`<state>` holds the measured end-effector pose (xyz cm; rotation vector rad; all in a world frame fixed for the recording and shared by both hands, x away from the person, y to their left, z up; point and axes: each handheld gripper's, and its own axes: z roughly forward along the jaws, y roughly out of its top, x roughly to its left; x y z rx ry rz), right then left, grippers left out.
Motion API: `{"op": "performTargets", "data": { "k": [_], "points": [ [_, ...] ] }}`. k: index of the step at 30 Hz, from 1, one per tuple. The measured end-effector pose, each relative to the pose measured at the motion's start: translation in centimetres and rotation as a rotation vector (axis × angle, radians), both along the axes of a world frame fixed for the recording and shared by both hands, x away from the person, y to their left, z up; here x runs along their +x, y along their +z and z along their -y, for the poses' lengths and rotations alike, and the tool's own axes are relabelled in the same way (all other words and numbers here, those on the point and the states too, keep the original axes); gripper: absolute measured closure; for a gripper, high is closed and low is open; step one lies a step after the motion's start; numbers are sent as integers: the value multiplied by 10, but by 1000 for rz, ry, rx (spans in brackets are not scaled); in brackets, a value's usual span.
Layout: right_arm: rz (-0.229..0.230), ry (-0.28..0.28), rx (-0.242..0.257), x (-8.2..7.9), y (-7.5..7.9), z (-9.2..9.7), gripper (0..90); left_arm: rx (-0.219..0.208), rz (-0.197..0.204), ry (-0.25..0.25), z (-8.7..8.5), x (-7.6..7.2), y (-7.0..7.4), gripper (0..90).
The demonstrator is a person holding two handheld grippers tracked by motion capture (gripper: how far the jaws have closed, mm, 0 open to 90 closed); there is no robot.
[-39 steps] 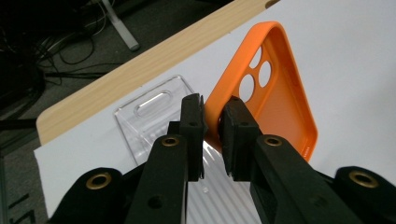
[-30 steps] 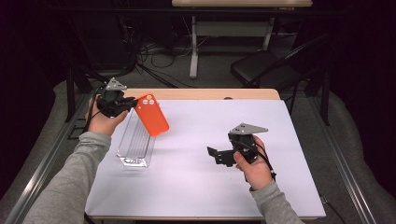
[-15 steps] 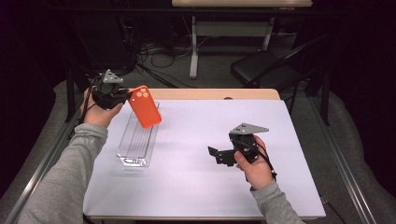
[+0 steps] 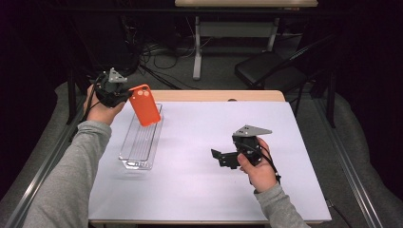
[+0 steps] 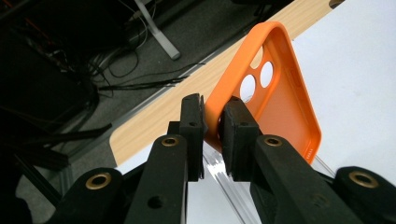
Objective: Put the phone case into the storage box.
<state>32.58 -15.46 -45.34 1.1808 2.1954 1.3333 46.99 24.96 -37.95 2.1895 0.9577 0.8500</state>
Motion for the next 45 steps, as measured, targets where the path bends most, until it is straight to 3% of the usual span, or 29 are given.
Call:
{"op": "performTargets", "data": {
  "k": [9, 18, 29, 39, 45],
  "points": [
    [-5, -1, -7, 0, -1, 0, 67, 50, 32, -24, 5, 9, 1, 802],
    [-8, -9, -3, 1, -2, 2, 69, 58, 23, -48, 4, 18, 5, 801],
    [-12, -10, -7, 2, -4, 1, 69, 78, 53, -60, -1, 27, 18, 801],
    [-19, -9, -14, 2, -6, 1, 68, 142, 78, -45, -4, 38, 10, 801],
    [-21, -15, -11, 3, -6, 2, 69, 181, 116, -40, 0, 43, 6, 801]
  ]
}}
